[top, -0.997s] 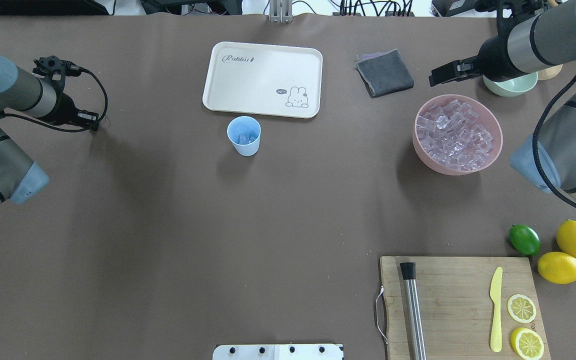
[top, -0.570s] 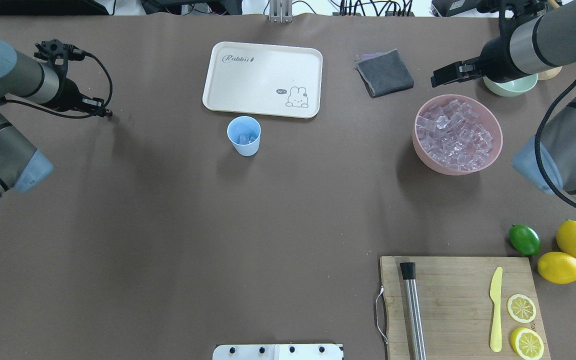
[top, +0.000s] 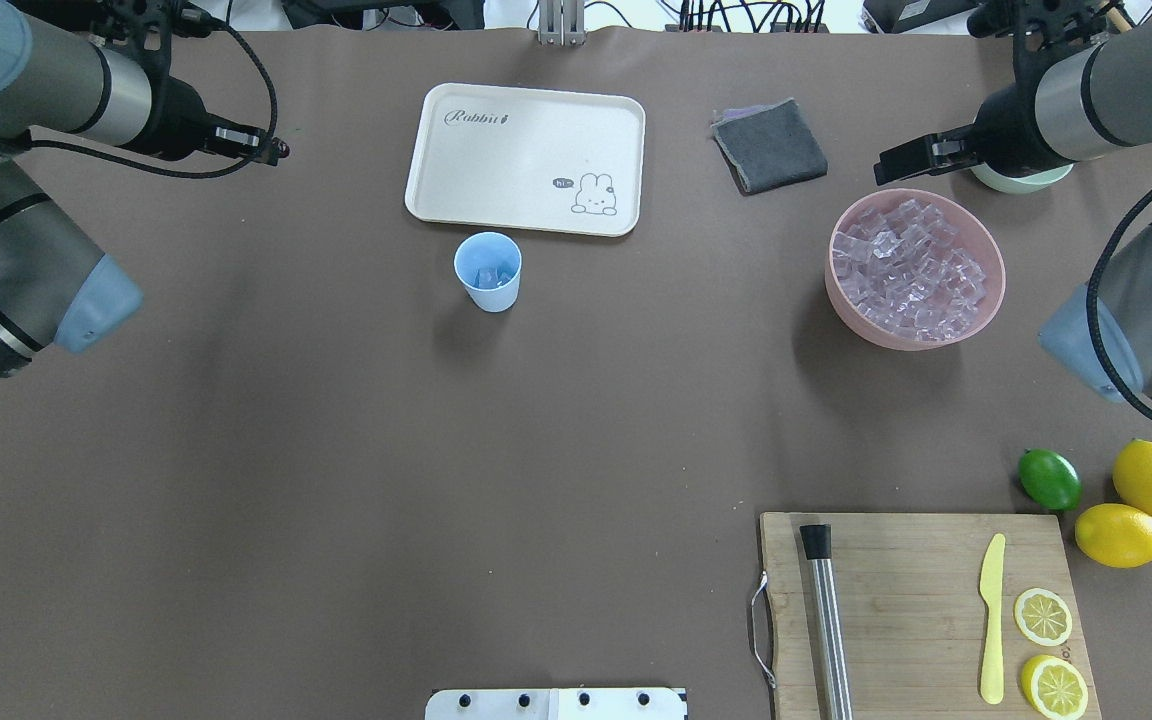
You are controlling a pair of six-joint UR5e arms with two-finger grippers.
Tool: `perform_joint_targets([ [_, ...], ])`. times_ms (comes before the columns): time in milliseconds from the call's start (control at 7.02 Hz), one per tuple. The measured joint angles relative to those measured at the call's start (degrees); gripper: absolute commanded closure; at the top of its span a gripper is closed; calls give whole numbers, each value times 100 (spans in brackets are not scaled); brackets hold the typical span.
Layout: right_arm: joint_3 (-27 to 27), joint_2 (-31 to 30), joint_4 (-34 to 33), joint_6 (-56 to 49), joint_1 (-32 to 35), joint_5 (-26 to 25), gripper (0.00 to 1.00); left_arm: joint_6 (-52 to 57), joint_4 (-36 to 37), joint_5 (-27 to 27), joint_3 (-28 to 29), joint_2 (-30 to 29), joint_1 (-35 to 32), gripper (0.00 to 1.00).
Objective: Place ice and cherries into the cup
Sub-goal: 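Carry the cherries with the left gripper over the blue cup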
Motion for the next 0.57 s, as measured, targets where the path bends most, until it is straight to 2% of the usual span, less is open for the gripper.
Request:
perform_joint_targets([
  [285,23,-14,3,14,-6,-1,0,-17,-6,262,-325,-223,467,100],
  [570,26,-17,-3,34,-7,-7,0,3,-26,940,-374,-463,1183,100],
])
